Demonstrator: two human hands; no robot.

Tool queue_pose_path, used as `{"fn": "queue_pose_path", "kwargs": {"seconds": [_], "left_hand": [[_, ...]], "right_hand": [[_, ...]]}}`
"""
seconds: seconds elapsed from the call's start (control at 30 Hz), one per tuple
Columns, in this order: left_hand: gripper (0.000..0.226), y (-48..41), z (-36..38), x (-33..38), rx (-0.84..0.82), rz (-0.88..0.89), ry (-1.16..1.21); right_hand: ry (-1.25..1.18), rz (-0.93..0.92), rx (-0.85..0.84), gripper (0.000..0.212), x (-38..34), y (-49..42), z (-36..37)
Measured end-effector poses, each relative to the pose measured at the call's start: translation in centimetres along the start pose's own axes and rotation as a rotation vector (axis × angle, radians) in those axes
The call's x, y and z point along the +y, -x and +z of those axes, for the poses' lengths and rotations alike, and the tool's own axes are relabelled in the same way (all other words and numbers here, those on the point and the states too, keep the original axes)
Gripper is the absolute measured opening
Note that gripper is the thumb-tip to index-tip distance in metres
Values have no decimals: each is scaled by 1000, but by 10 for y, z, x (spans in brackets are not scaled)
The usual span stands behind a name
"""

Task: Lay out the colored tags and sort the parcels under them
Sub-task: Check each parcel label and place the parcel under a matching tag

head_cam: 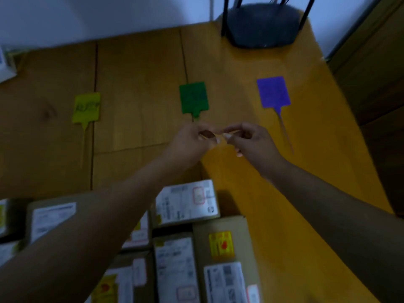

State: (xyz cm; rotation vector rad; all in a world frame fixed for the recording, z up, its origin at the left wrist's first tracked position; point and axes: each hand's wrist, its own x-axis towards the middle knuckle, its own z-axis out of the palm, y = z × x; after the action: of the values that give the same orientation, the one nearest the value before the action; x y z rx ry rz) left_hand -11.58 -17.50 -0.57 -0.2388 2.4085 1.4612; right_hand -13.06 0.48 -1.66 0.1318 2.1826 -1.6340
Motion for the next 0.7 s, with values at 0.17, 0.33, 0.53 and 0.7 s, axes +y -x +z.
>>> {"fn": "queue_pose_path", "kwargs": {"seconds": [0.17, 0.33, 0.53, 0.7], "left_hand": [[31, 70, -46, -32, -120, 5, -191], [98, 113, -59, -62, -321, 44, -733], [110, 121, -52, -84, -256, 195, -838], [105, 123, -74, -65, -145, 397, -847]], "right_hand": [[70, 14, -62, 19, 3, 46, 52], [212, 61, -70, 43, 16, 80, 75], [204, 100, -105, 47, 32, 90, 75], [-16, 155, -185, 43, 8, 84, 58]]}}
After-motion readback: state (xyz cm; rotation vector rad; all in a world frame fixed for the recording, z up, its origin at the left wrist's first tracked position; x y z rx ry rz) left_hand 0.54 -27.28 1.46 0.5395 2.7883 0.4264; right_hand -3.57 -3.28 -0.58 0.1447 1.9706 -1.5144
